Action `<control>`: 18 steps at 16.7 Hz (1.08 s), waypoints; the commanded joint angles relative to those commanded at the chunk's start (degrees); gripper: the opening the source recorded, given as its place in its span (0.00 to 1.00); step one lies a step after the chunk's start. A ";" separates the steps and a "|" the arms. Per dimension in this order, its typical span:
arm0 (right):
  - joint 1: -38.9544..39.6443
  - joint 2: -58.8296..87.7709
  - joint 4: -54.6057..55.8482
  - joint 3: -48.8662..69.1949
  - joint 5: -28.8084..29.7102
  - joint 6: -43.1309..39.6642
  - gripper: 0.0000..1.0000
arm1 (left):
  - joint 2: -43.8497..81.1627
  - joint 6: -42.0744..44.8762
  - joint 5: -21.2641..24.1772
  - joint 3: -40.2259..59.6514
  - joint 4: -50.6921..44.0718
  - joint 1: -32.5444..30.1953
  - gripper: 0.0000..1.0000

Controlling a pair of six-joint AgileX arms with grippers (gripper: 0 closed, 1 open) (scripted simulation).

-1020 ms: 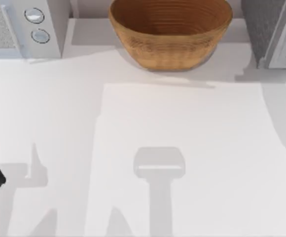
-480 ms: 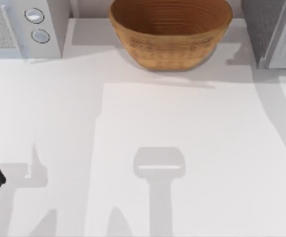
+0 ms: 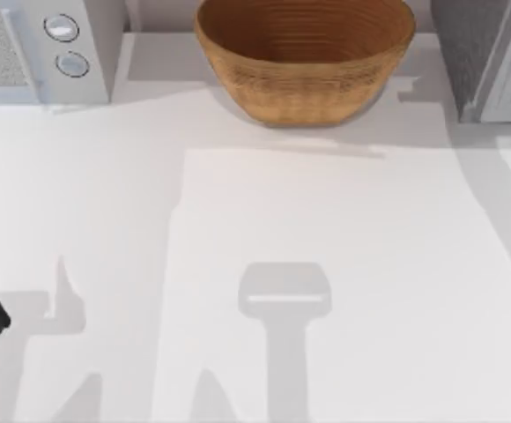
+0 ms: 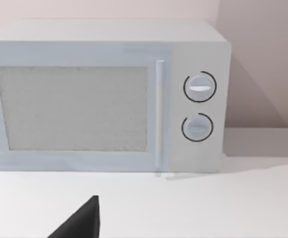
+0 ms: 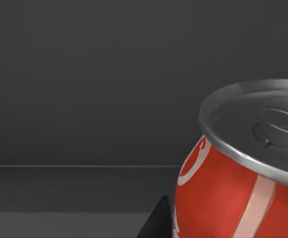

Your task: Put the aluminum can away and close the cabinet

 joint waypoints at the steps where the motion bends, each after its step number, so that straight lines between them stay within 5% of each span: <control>1: -0.24 2.23 -0.76 3.00 -0.21 -0.01 0.00 | 0.00 0.00 0.00 0.00 0.00 0.00 1.00; 12: -3.45 31.40 -10.75 42.18 -2.97 -0.08 0.00 | 0.00 0.00 0.00 0.00 0.00 0.00 1.00; 18: -4.11 37.37 -12.80 50.23 -3.54 -0.09 0.00 | 0.00 0.00 0.00 0.00 0.00 0.00 1.00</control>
